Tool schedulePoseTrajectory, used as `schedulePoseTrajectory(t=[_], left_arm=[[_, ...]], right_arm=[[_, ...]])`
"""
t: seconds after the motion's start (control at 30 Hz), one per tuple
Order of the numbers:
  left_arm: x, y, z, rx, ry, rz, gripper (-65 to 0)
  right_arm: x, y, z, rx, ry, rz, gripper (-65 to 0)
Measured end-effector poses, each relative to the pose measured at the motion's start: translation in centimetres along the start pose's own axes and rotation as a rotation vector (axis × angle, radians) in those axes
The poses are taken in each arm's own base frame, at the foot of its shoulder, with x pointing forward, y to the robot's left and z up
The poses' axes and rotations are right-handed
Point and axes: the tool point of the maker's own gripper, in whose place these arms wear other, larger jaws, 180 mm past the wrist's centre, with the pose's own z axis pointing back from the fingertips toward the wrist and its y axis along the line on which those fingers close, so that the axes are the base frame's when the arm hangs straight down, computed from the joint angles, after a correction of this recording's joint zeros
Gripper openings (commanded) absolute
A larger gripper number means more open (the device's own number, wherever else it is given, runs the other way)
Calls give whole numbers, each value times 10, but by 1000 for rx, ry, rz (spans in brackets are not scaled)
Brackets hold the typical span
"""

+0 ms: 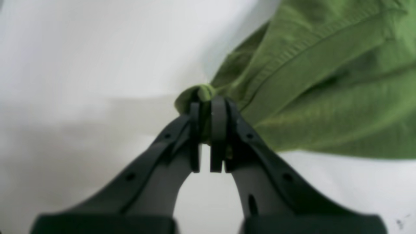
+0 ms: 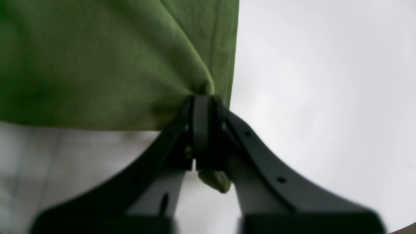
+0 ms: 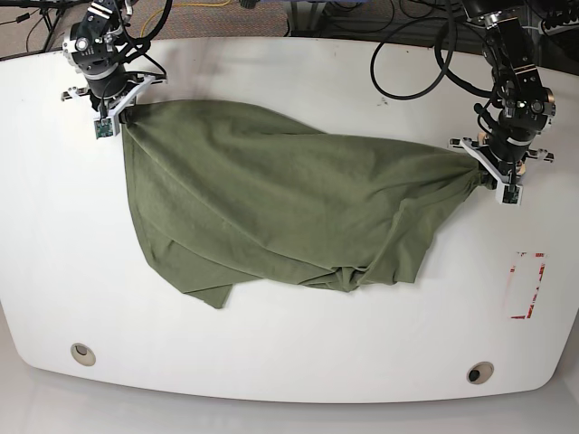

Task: Layout the t-shirt on the table in an organized manner, then fold the t-shirt properly
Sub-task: 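Lower the shirt onto the table with both grippers and release, then reach the right gripper into the shirt's middle and grasp the fabric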

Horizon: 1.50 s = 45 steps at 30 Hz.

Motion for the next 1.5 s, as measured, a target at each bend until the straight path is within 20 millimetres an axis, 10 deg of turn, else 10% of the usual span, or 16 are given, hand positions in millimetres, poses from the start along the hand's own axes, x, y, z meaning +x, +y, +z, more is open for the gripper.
schedulePoseTrajectory(t=[0.2, 0.37, 0.87, 1.5], left_arm=[[-3, -5, 0, -13, 5, 5, -346], [-3, -3, 0, -7, 6, 4, -183], [19, 17, 4, 18, -67, 84, -197], [83, 95, 37, 172, -254, 116, -197]], right_arm=[[1, -2, 0, -8, -2, -3, -170], [3, -1, -1, -2, -9, -9, -119], [50, 9, -11, 27, -137, -68, -117], [152, 175, -26, 444, -326, 182, -117]])
